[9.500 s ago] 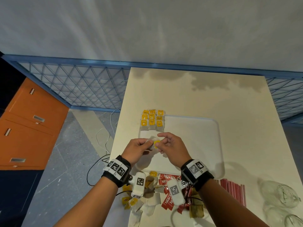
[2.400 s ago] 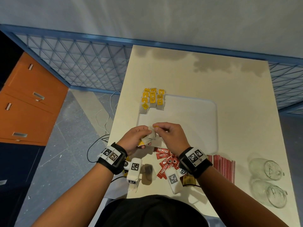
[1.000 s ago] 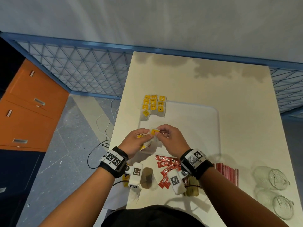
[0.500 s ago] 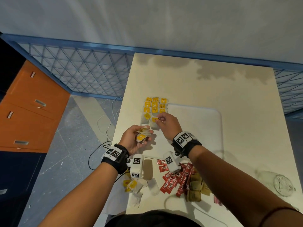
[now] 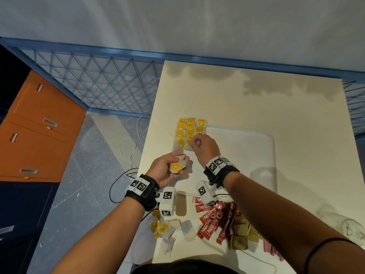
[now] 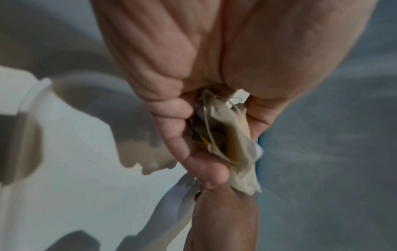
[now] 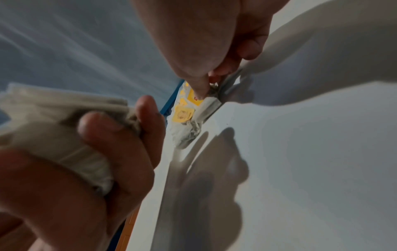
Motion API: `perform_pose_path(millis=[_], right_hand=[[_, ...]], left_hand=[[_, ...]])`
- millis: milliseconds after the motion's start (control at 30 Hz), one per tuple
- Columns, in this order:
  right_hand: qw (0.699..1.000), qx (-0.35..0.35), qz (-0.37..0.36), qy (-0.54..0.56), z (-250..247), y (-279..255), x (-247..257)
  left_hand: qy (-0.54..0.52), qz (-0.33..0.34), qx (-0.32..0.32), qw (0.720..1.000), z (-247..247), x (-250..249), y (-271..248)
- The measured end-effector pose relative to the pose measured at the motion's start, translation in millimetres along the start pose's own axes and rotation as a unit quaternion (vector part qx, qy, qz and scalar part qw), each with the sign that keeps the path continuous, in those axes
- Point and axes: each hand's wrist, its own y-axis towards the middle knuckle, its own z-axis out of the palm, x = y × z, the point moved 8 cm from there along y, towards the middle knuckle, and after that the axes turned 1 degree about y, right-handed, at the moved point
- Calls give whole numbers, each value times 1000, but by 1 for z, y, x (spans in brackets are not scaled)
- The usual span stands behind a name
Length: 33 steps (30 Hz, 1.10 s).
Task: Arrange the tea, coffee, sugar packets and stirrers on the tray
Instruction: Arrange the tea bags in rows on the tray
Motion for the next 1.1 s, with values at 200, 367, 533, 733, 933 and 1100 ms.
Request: perform_pose_path(millis=[200, 367, 533, 733, 933, 1100], right_hand=[[1000, 4, 11, -6, -1, 1, 0], [999, 5, -18, 28, -9, -13, 9], [989, 40, -93, 103, -7, -45, 21], [979, 82, -164, 92, -6, -80, 24], [974, 135, -176, 44, 1, -102, 19], [971, 165, -171, 24, -1, -113, 13]], left_hand=[[65, 26, 32, 997, 1, 2, 0], [86, 34, 45, 995, 4, 0, -6], [107, 28, 33, 993, 5, 0, -15], [119, -1, 0, 993, -7, 11, -20], [143, 4, -21, 990, -5, 18, -31], [176, 6, -13, 984, 2, 21, -39]])
